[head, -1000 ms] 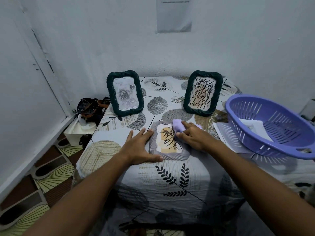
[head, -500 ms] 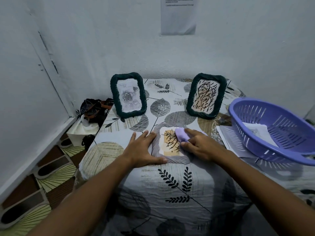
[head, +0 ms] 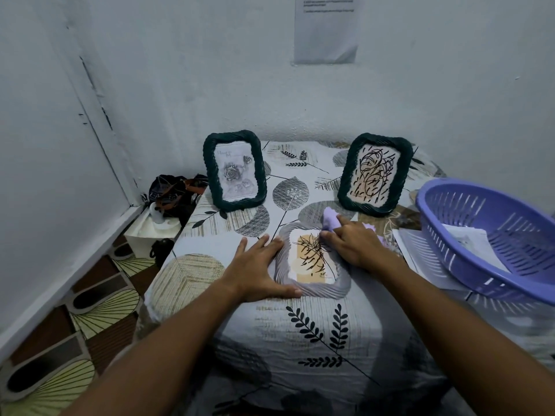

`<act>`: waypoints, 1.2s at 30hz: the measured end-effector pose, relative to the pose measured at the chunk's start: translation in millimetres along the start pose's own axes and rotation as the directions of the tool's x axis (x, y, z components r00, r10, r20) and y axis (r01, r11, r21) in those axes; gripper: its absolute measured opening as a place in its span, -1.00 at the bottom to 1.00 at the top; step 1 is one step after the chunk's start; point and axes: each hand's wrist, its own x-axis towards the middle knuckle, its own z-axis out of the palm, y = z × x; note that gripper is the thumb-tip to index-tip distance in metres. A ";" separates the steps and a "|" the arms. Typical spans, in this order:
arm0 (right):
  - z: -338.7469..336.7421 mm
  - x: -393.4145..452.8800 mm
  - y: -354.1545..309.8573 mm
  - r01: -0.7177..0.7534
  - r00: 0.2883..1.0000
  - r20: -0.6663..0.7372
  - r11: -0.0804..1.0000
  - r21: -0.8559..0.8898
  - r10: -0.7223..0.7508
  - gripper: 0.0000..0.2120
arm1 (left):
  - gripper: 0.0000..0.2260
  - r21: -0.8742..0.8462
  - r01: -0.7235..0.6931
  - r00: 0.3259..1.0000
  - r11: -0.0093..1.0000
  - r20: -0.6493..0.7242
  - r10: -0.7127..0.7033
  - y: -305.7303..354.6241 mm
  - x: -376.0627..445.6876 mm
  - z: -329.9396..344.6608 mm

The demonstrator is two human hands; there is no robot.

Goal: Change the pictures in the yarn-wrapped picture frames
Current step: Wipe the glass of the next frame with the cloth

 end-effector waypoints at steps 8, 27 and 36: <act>-1.9 -29.7 0.2 0.102 0.994 0.012 0.984 0.144 -0.105 -0.49 | 0.14 0.016 0.009 1.000 1.000 -0.009 -0.009 2.0 -0.2 -0.3; 5.8 -3.0 -41.6 0.101 0.985 0.142 0.995 -0.007 -0.099 -0.49 | 0.10 0.008 0.006 1.000 1.000 0.009 -0.006 2.9 -1.7 -2.3; -8.2 -3.4 -14.2 0.039 0.995 0.098 0.992 -0.124 -0.027 -0.48 | 0.11 -0.021 0.015 1.000 1.000 0.011 -0.015 2.1 -1.2 -1.0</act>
